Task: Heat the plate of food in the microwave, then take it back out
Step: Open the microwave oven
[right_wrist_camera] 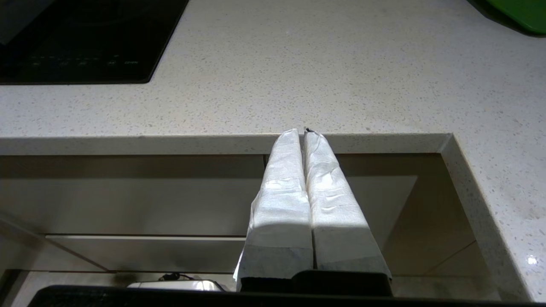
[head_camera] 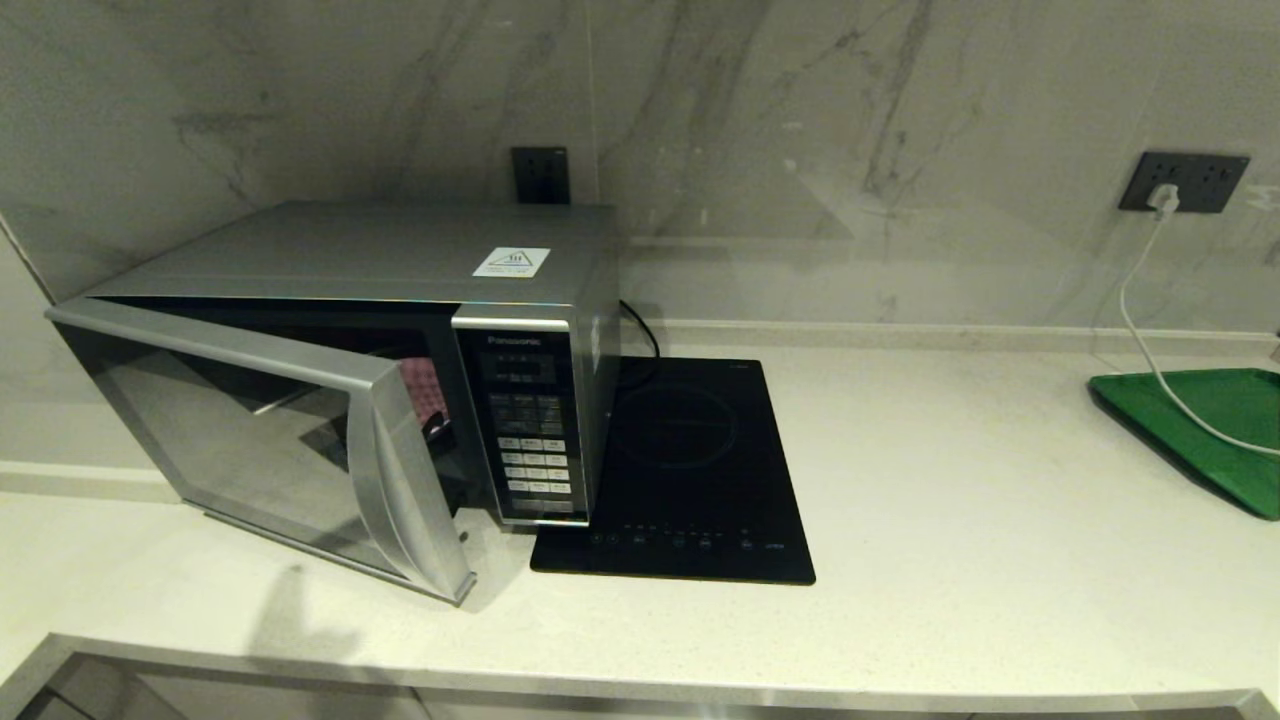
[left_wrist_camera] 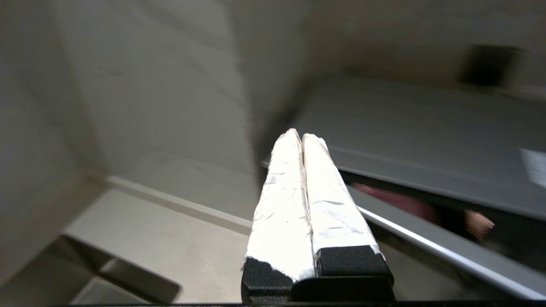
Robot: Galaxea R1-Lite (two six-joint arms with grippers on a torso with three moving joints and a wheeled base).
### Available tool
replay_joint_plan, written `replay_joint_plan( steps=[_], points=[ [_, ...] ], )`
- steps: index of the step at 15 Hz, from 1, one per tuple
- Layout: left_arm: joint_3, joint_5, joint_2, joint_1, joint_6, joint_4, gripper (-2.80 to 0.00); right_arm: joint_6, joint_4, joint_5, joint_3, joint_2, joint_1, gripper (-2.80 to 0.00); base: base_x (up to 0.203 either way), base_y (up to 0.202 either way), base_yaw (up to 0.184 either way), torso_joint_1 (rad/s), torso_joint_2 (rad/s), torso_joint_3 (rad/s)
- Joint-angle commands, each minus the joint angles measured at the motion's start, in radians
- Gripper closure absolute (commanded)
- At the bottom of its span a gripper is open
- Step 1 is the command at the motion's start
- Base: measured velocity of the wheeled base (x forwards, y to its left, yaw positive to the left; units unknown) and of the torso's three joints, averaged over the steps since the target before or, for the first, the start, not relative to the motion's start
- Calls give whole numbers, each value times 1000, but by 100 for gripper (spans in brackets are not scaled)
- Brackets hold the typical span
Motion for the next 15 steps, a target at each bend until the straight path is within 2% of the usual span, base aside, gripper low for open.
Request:
replay_joint_plan(
  steps=[1,2,3,5,8,9,11,15],
  points=[
    [-17,393,198,-217,12,-190,0,1,2,0,0,0,0,0,0,0,0,0,0,0],
    [-18,445,224,-311,34,-239,0,1,2,0,0,0,0,0,0,0,0,0,0,0],
    [-23,472,237,-392,58,-226,0,1,2,1,0,0,1,0,0,0,0,0,0,0],
    [-68,493,260,-558,86,-43,0,1,2,0,0,0,0,0,0,0,0,0,0,0],
    [-152,502,306,-747,95,268,0,1,2,1,0,0,0,0,0,0,0,0,0,0],
    [-159,504,312,-794,95,339,0,1,2,0,0,0,0,0,0,0,0,0,0,0],
    [-162,508,322,-859,59,398,0,1,2,0,0,0,0,0,0,0,0,0,0,0],
    [-161,510,376,-884,-2,402,0,1,2,0,0,0,0,0,0,0,0,0,0,0]
  ],
)
